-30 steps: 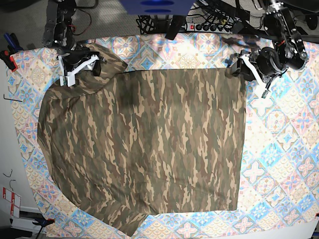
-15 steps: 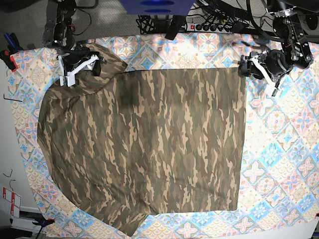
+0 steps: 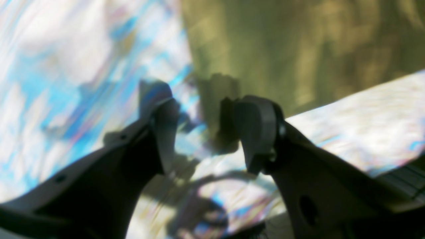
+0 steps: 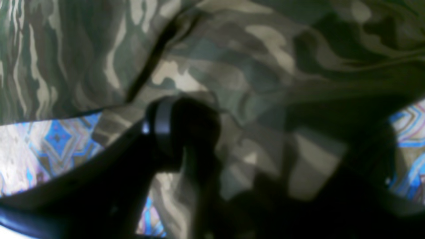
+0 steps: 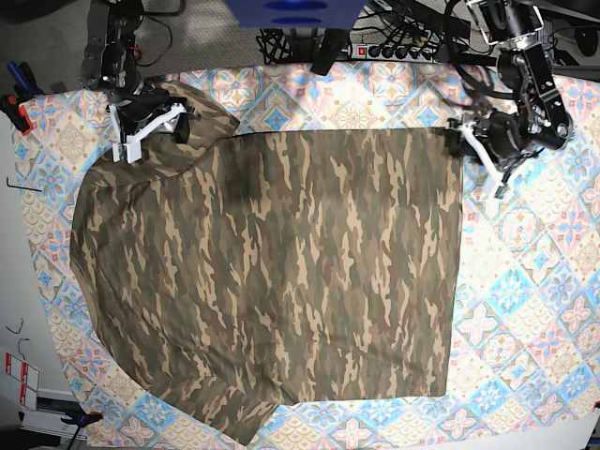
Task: Fold the T-shirt properly
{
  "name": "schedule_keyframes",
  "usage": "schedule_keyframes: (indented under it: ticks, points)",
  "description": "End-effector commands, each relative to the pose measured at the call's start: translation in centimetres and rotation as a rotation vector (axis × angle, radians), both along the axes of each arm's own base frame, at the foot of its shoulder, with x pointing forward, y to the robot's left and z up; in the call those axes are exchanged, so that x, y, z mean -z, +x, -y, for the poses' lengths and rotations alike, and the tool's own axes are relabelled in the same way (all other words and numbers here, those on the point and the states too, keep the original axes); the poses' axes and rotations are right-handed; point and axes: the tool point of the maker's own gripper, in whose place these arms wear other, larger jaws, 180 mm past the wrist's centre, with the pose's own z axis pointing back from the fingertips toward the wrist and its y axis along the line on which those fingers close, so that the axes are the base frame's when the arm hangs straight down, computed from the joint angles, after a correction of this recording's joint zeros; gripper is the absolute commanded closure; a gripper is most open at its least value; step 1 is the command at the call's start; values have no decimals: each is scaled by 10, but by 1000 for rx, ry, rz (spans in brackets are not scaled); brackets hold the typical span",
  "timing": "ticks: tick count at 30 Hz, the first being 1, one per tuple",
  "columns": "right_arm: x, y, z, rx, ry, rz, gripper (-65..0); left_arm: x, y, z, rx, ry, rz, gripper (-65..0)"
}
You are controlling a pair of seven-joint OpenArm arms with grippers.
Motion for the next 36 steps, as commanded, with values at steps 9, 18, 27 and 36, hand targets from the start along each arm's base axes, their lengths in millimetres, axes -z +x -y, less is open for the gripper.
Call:
schedule_keyframes:
  ticks: [9,18,27,36]
  points:
    - [35,-90,-42,-143,56,-384,-294,23,-8,-16,-57,-25,-34,-313]
    - [35,-90,-42,-143,56,-384,-294,9,-7,-57,-112,42,-11,-311]
    - [35,-91,-42,-145,57,-390,-294,28,-7,3,-27,-52,-41,-311]
    - [35,-90,-42,-143,57,-386,-290,40,-13,59,67,-128,-74,-310]
